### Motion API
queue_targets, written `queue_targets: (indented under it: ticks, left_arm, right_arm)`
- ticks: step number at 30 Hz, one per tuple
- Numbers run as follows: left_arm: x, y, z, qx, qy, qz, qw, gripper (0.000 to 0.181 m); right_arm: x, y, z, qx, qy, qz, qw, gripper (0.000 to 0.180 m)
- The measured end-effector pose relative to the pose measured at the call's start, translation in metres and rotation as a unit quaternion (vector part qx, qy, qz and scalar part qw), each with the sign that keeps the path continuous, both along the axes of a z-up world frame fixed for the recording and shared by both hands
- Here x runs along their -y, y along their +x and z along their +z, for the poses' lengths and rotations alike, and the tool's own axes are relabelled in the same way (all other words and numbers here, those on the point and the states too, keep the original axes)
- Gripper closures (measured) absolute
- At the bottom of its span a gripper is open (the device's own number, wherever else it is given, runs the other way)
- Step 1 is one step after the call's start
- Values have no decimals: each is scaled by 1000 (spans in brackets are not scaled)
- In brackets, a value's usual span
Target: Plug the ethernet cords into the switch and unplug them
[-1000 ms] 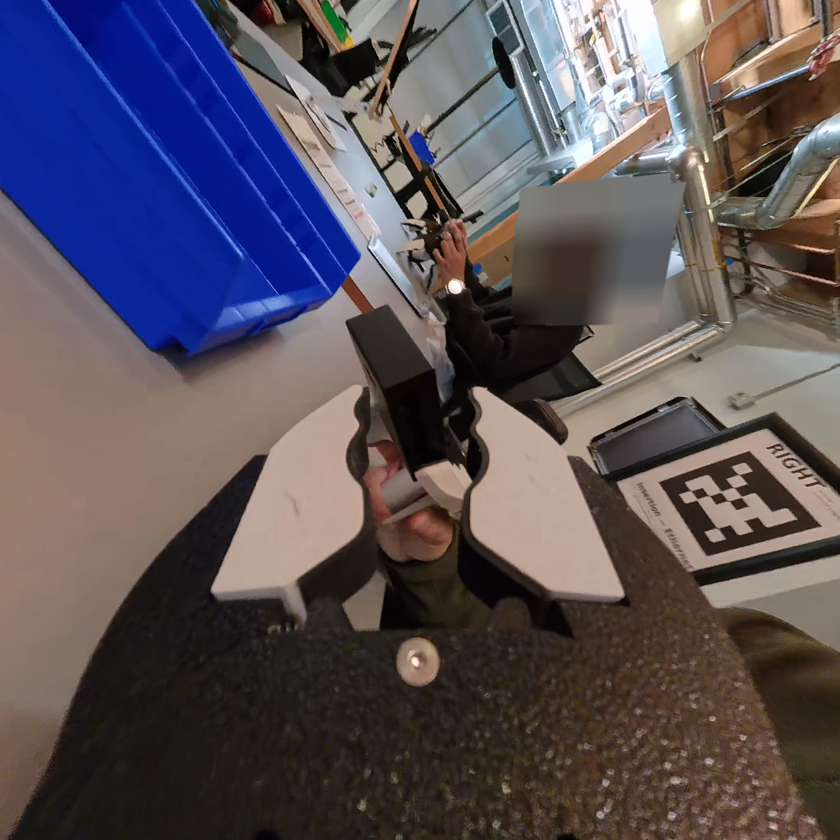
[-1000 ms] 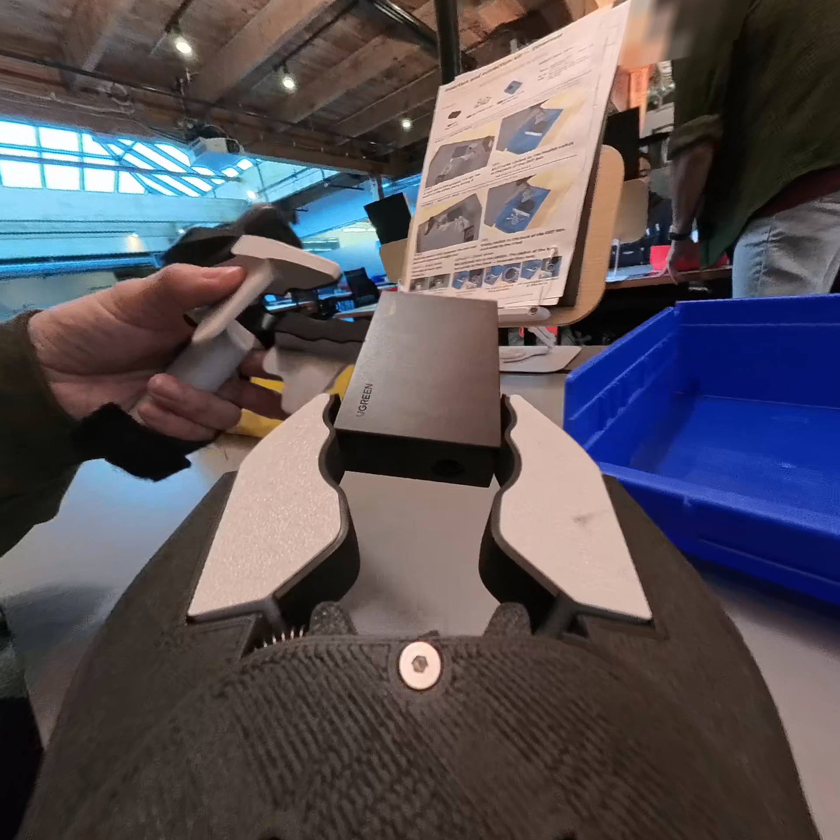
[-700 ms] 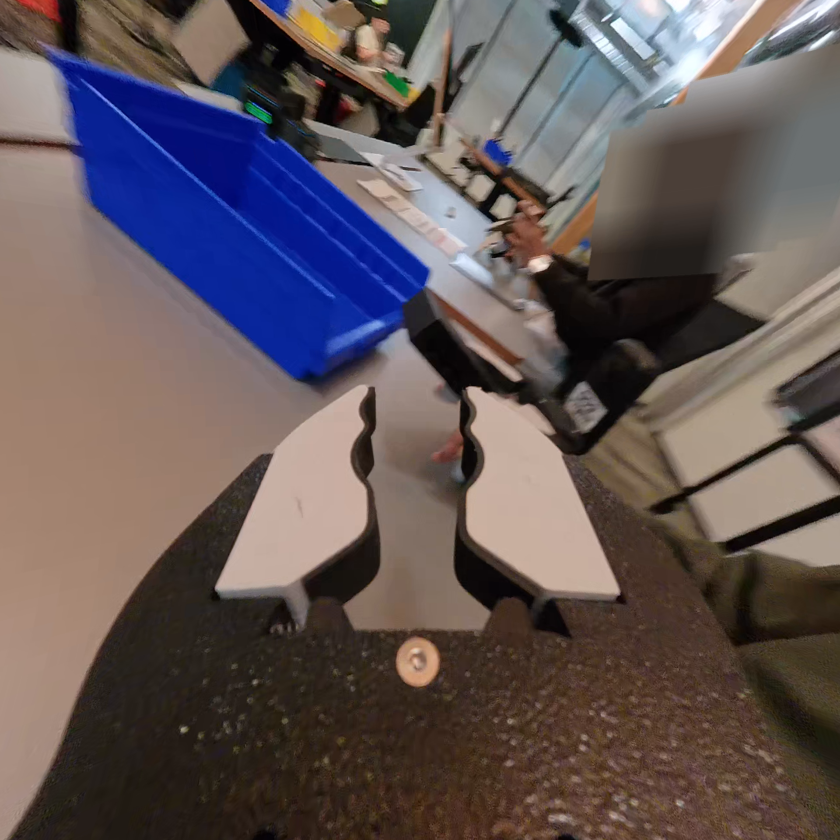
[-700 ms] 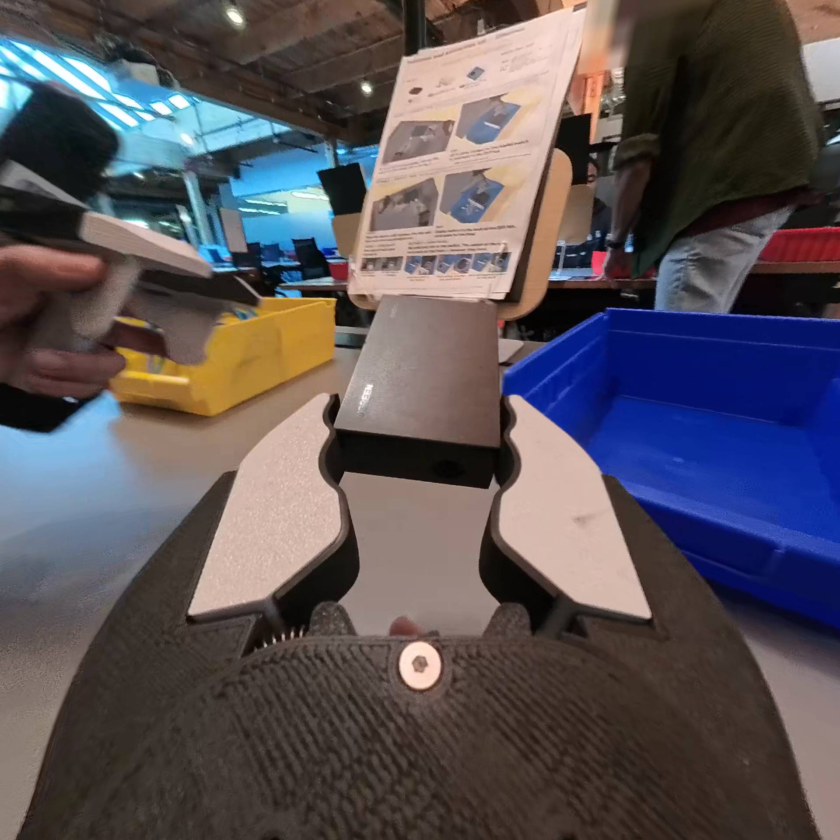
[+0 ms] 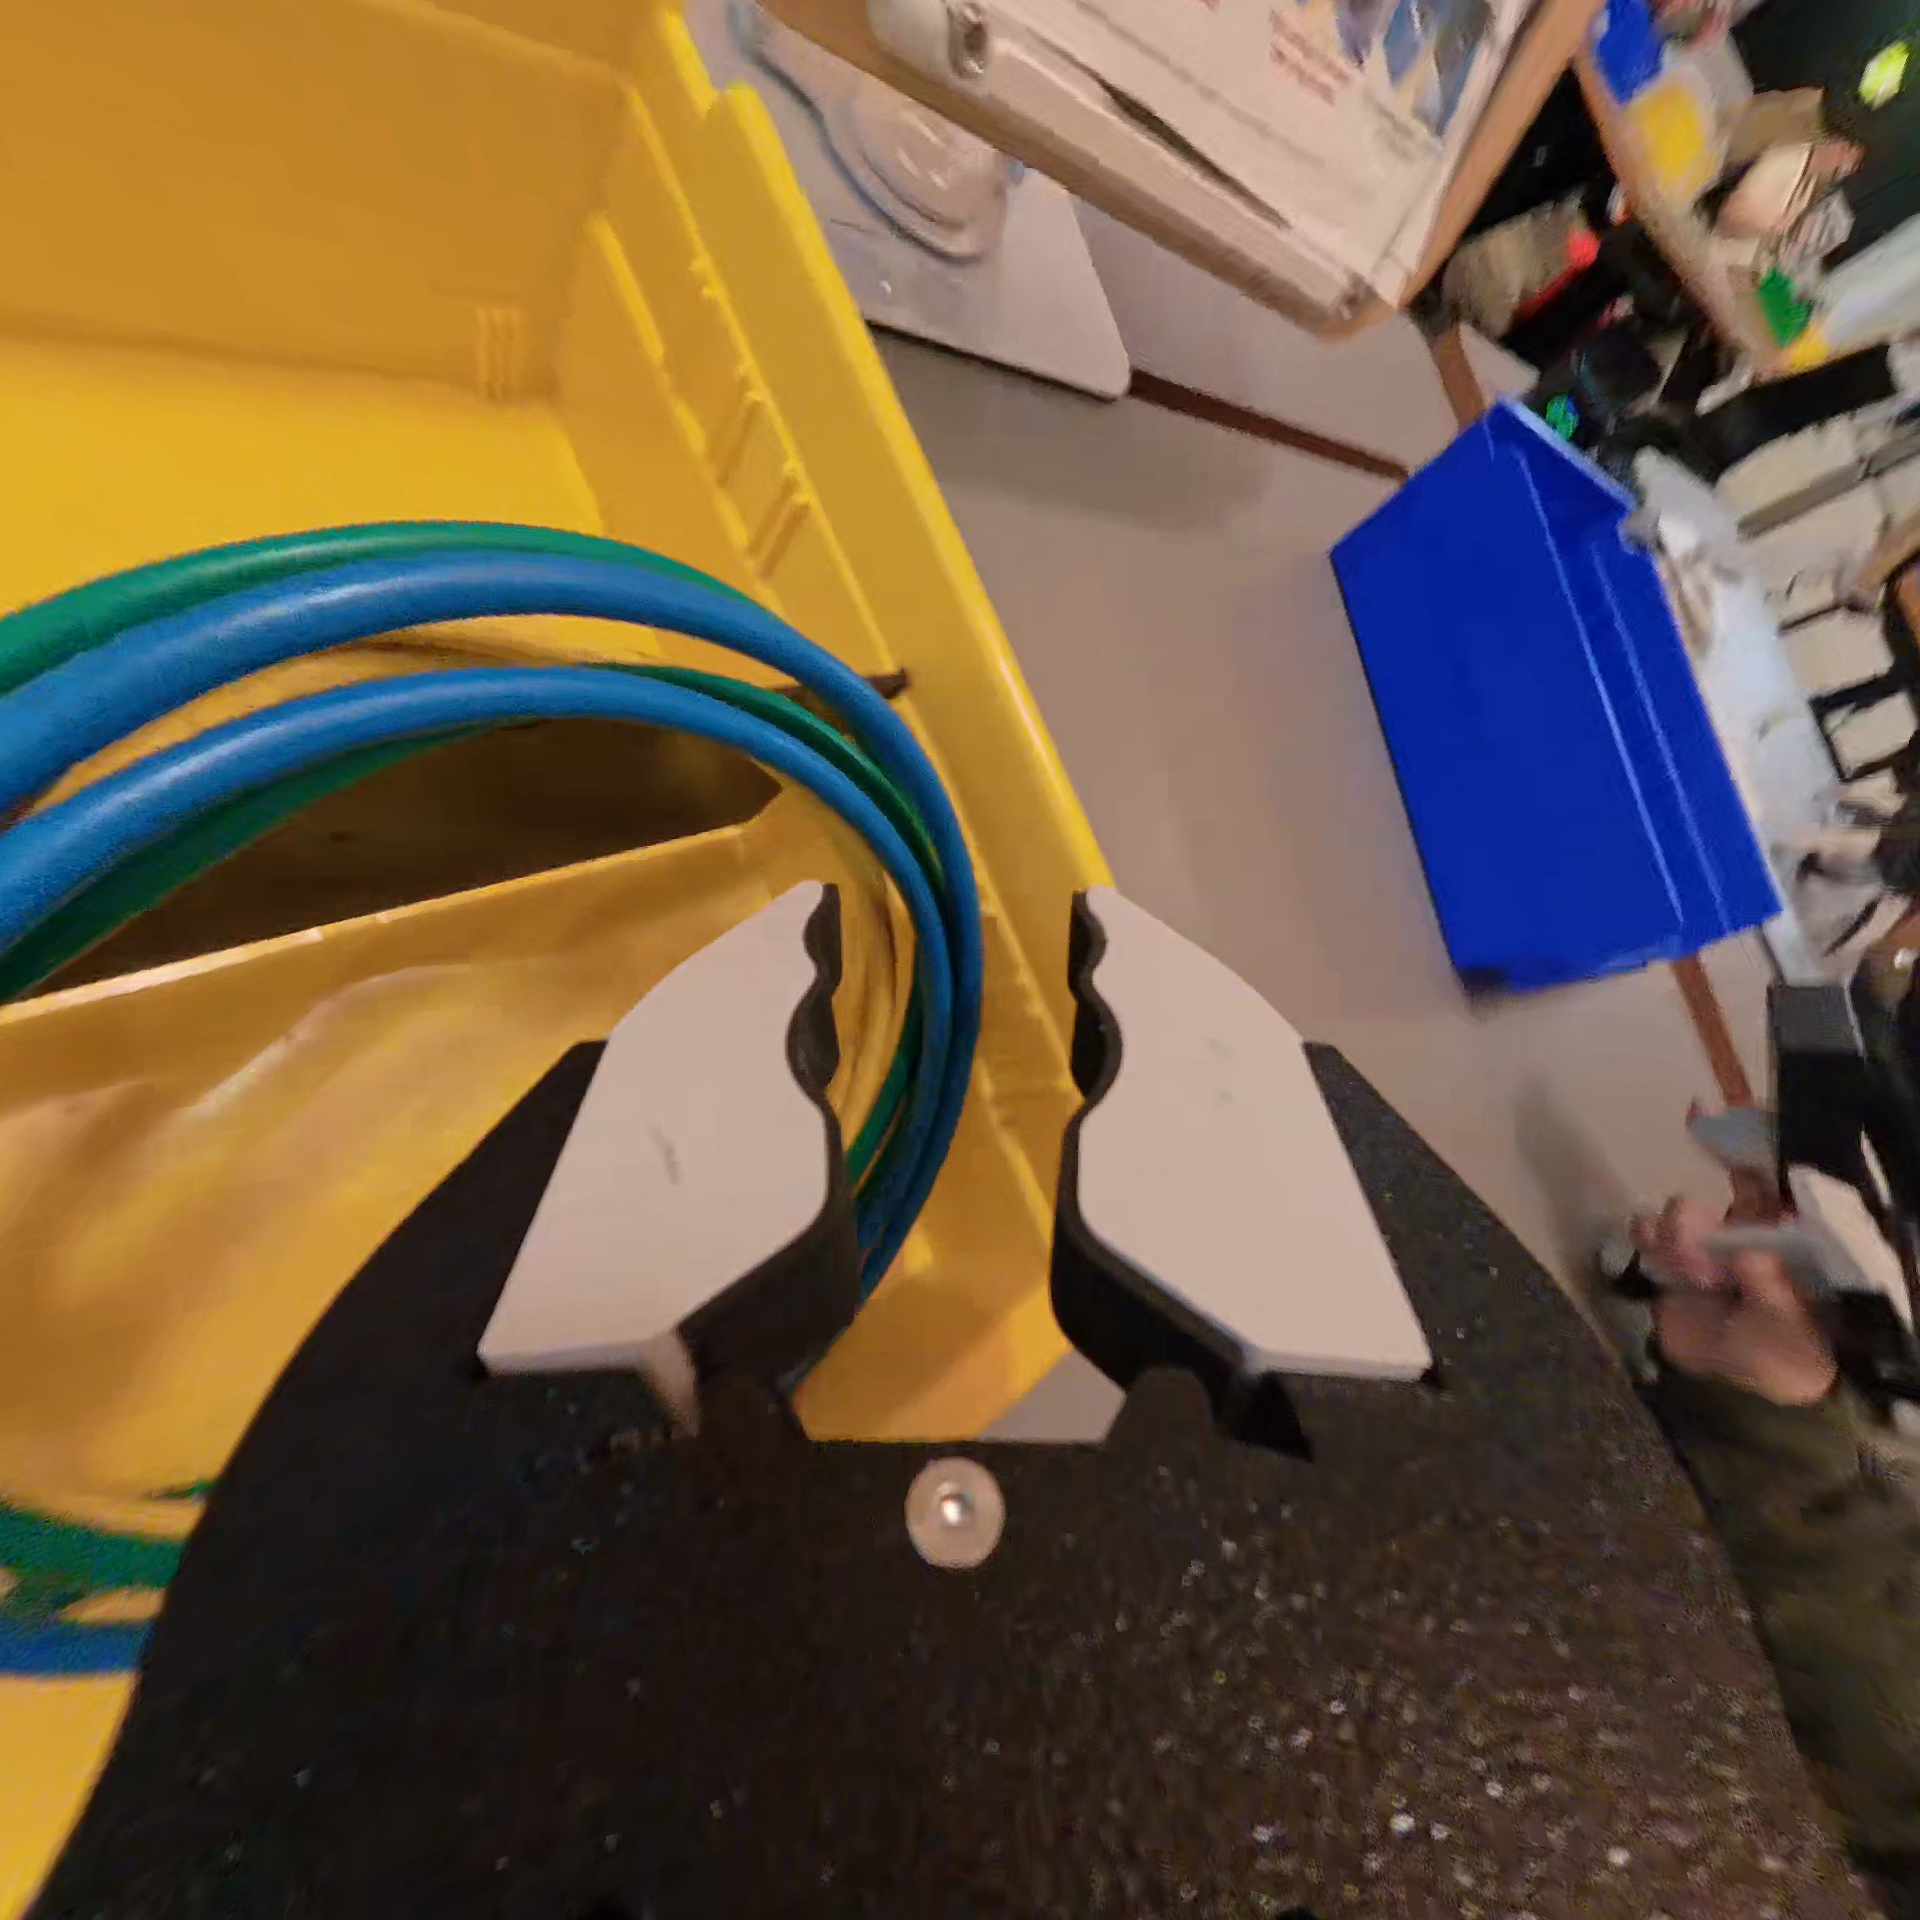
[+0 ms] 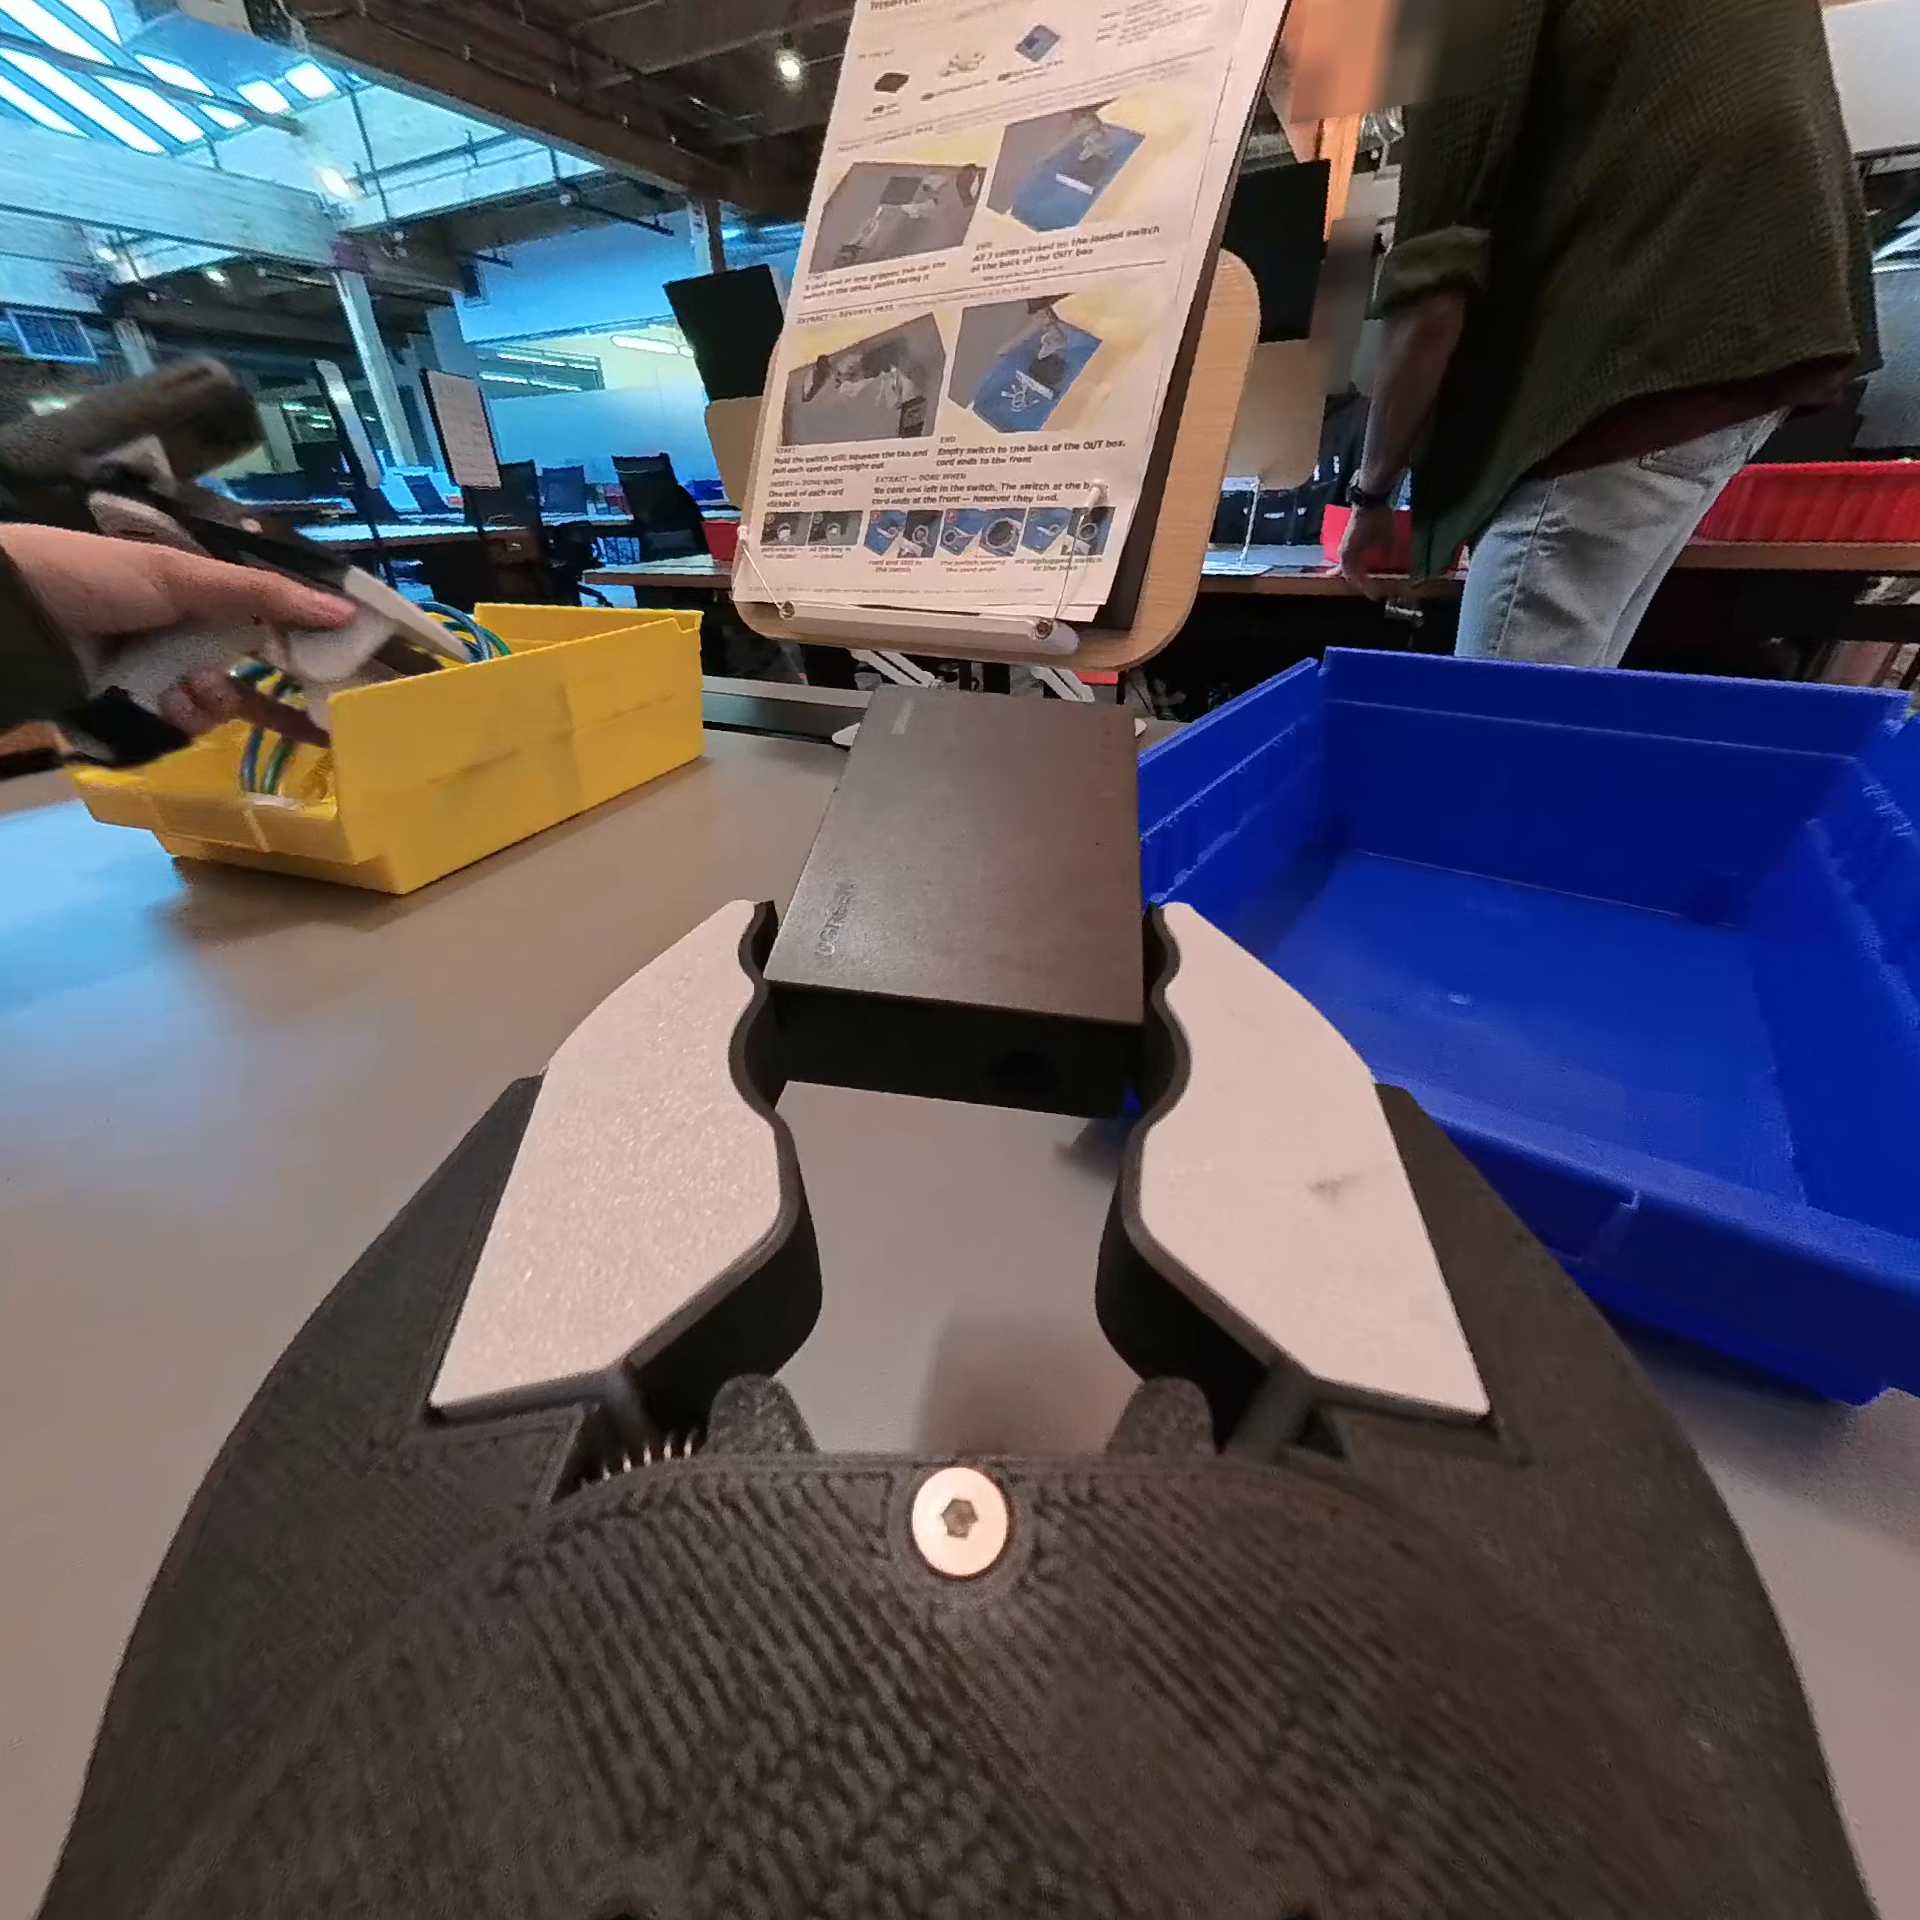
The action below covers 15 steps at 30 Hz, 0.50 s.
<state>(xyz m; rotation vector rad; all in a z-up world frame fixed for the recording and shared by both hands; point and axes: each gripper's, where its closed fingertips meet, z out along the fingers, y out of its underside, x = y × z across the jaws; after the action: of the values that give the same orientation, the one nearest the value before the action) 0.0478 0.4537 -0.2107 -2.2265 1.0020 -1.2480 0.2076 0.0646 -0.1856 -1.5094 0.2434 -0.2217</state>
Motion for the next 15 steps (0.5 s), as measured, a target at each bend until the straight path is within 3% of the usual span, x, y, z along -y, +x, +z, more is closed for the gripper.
queue_targets:
  ticks: [3,4,7,12,15]
  left_arm:
    - [-8,4,-11,-9,4,19,1000,150]
    - [-7,5,-11,-2,5,14,1000,169]
    - [-5,0,1,18,28,12,999,174]
    - [0,-10,52,60,117,-2,991,176]
    - [22,-19,109,95,173,-39,980,176]
  right_arm:
    - [0,-1,0,5,0,-1,1000,113]
    - [1,-1,1,5,2,-2,1000,113]
    - [2,-1,2,3,7,-1,1000,113]
    - [2,-3,2,6,7,4,1000,113]
    - [5,0,4,-3,20,2,1000,113]
